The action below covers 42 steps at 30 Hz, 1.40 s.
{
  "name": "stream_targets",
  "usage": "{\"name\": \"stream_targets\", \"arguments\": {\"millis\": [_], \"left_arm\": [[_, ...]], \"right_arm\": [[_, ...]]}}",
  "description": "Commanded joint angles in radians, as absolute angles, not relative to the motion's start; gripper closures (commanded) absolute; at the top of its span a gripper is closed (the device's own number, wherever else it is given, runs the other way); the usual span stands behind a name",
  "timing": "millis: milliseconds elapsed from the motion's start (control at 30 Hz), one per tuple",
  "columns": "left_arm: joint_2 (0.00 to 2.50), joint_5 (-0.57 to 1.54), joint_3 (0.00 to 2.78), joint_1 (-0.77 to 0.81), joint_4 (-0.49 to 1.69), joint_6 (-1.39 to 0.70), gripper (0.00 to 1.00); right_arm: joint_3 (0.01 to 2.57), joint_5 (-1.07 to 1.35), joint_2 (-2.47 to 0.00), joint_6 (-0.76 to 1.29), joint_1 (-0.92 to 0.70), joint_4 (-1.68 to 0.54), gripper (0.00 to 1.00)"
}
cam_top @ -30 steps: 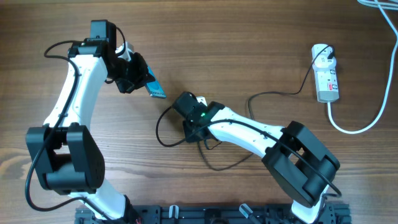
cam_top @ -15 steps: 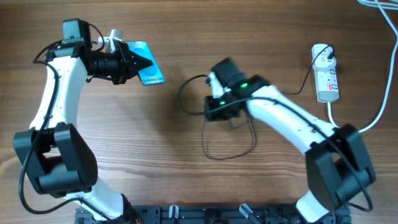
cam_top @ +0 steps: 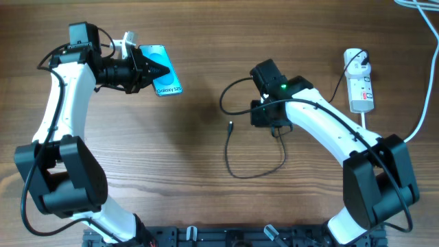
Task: Plug charger to phone and switch on socket
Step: 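Grasp the USB-C plug with the right gripper and lift it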
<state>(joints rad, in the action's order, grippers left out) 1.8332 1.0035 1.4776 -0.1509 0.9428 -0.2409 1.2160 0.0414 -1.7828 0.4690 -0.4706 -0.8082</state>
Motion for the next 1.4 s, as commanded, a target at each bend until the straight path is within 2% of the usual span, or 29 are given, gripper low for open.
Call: {"name": "stream_targets", "arguments": {"millis": [0, 33, 67, 133, 367, 400, 500, 600, 667, 700, 733, 833, 900, 1067, 1233, 1367], "left_arm": [[1.839, 1.019, 1.491, -0.158, 0.943, -0.216, 0.96], [1.839, 1.019, 1.491, -0.16, 0.944, -0.216, 0.96], [1.839, 1.019, 1.491, -0.162, 0.944, -0.216, 0.96], [1.839, 1.019, 1.491, -0.162, 0.945, -0.216, 0.96], [1.839, 1.019, 1.491, -0.161, 0.948, -0.216, 0.96], [1.839, 1.019, 1.491, -0.161, 0.95, -0.216, 0.96], [1.839, 1.003, 1.491, -0.161, 0.962, -0.216, 0.96], [1.839, 0.986, 1.491, -0.161, 0.978, -0.216, 0.96], [1.839, 0.986, 1.491, -0.161, 0.98, -0.216, 0.96], [1.839, 0.986, 1.491, -0.161, 0.981, -0.216, 0.96], [1.839, 0.986, 1.491, -0.161, 0.981, -0.216, 0.96], [1.839, 0.986, 1.491, -0.161, 0.981, -0.216, 0.96], [1.839, 0.986, 1.491, -0.161, 0.981, -0.216, 0.96], [1.839, 0.986, 1.491, -0.161, 0.981, -0.216, 0.96], [1.839, 0.986, 1.491, -0.161, 0.981, -0.216, 0.96], [1.839, 0.986, 1.491, -0.161, 0.981, -0.216, 0.96]], "right_arm": [[1.208, 0.315, -1.777, 0.501, -0.474, -0.661, 0.31], [1.201, 0.354, -1.777, 0.501, -0.478, -0.624, 0.34], [1.193, 0.365, -1.777, 0.52, -0.482, -0.59, 0.46], [1.183, 0.285, -1.78, 0.679, -0.508, -0.594, 0.52], [1.183, 0.056, -1.84, 0.833, -0.683, -0.642, 0.51], [1.183, 0.002, -1.859, 0.883, -0.712, -0.665, 0.46], [1.183, -0.032, -1.913, 0.92, -0.739, -0.696, 0.46], [1.184, -0.033, -1.979, 0.92, -0.731, -0.704, 0.53], [1.197, -0.033, -1.99, 0.92, -0.71, -0.74, 0.64], [1.218, -0.05, -1.987, 0.919, -0.686, -0.804, 0.76], [1.241, -0.08, -1.985, 0.919, -0.668, -0.864, 0.77], [1.301, -0.16, -1.986, 0.913, -0.61, -1.008, 0.77], [1.306, -0.116, -1.986, 0.86, -0.569, -1.012, 0.77], [1.303, -0.033, -1.989, 0.837, -0.529, -1.008, 0.62], [1.264, 0.099, -1.989, 0.895, -0.533, -0.995, 0.65], [1.241, 0.021, -1.99, 0.901, -0.532, -0.944, 0.68]]}}
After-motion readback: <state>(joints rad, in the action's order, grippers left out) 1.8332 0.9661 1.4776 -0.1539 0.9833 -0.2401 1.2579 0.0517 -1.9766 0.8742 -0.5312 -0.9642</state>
